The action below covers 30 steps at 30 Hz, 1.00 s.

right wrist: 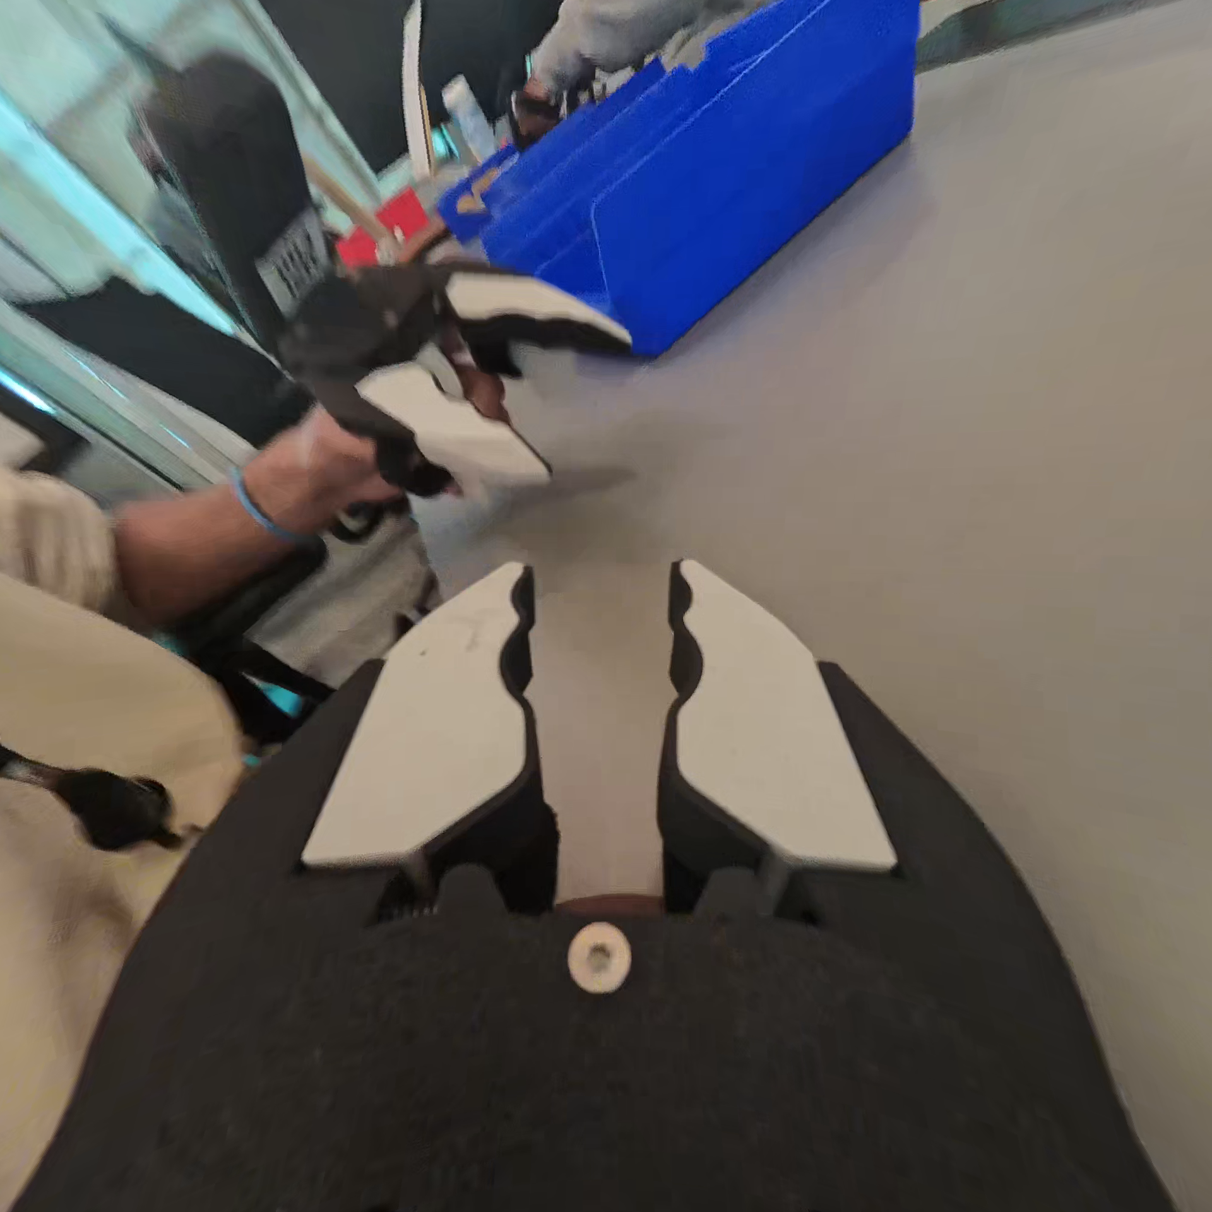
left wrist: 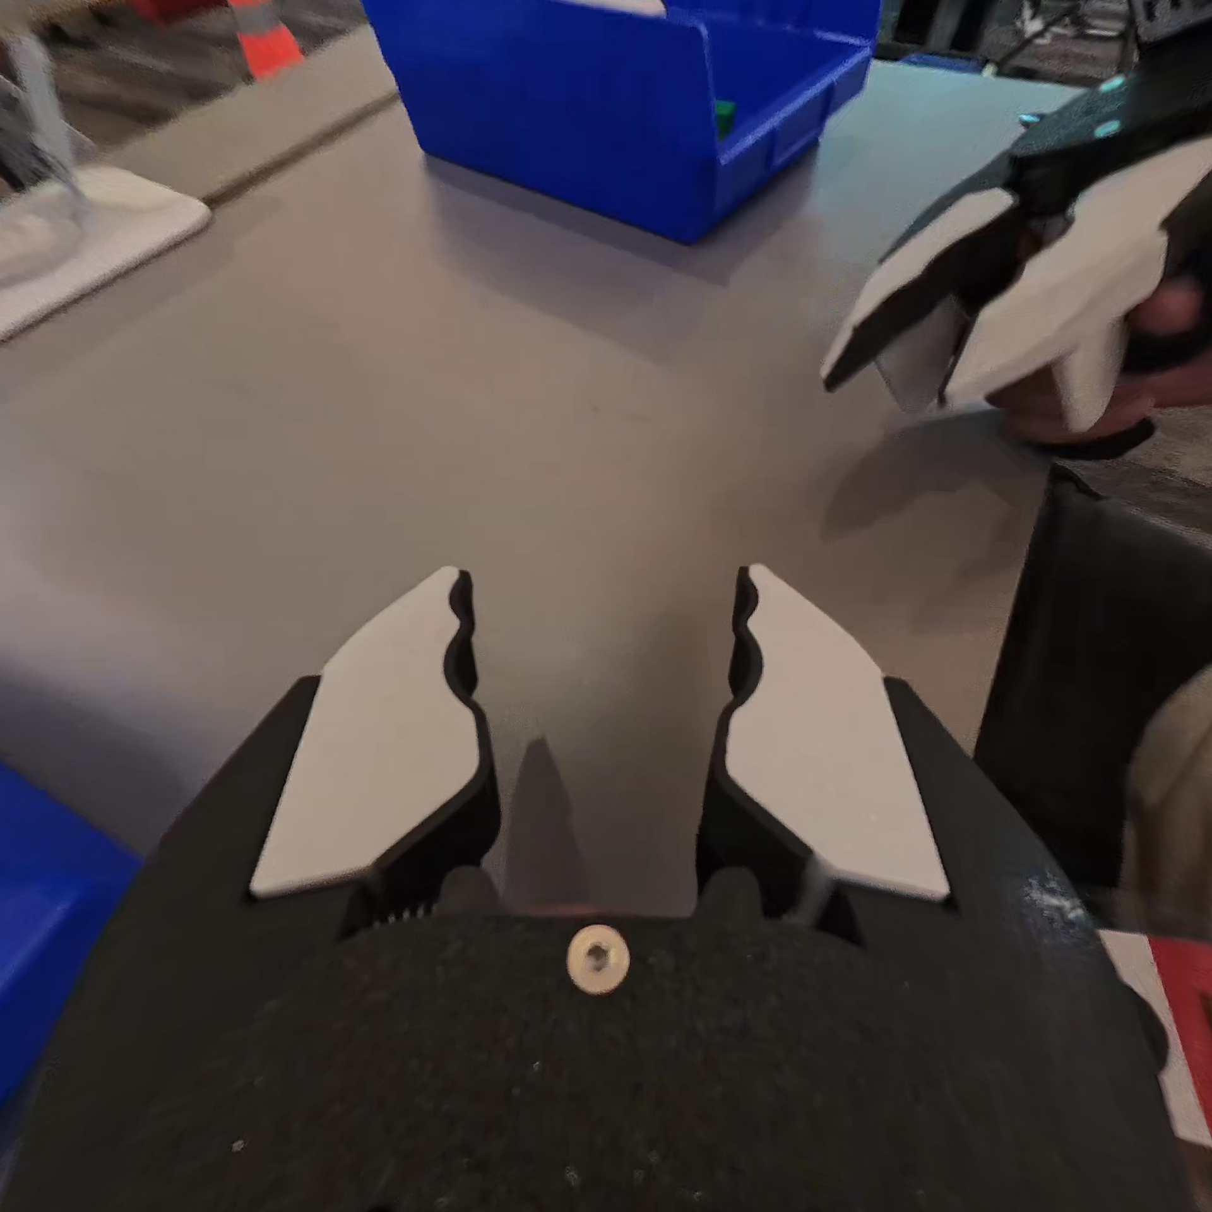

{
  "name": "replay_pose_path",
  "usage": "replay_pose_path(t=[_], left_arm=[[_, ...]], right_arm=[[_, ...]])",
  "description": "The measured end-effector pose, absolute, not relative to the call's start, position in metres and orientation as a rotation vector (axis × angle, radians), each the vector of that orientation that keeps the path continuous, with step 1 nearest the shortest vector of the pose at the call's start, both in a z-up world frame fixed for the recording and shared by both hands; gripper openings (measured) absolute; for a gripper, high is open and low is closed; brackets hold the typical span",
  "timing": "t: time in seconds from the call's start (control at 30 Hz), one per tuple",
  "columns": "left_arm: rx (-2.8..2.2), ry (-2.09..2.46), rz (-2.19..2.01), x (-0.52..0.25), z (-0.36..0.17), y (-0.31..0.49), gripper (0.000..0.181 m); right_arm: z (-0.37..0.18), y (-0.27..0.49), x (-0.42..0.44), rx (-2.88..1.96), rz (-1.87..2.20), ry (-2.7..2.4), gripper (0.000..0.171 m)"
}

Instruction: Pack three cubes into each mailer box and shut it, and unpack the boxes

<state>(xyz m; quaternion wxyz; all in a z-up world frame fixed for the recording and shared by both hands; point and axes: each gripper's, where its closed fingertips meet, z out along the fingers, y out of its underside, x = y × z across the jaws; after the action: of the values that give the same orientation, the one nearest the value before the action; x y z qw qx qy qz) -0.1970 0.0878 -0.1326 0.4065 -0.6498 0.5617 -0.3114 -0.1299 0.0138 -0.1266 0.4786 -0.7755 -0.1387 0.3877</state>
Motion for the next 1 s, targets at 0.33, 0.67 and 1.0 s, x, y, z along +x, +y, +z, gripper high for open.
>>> replay_pose_path(t=[0.33,0.67,1.0], left_arm=[[-1.707,1.436,-0.703,-0.281,-0.056,0.166,0.089],[-1.817,1.92,0.131,-0.355,-0.122,0.395,0.11],[-1.971,2.137,0.029,-0.339,-0.159,0.439,0.121]], right_arm=[[-0.122,0.019,-0.111,-1.841,0.705,-0.441,0.035],[-0.118,0.026,-0.126,-1.825,0.848,-0.481,0.037],[-0.112,0.018,-0.15,-1.788,1.111,-0.443,0.04]])
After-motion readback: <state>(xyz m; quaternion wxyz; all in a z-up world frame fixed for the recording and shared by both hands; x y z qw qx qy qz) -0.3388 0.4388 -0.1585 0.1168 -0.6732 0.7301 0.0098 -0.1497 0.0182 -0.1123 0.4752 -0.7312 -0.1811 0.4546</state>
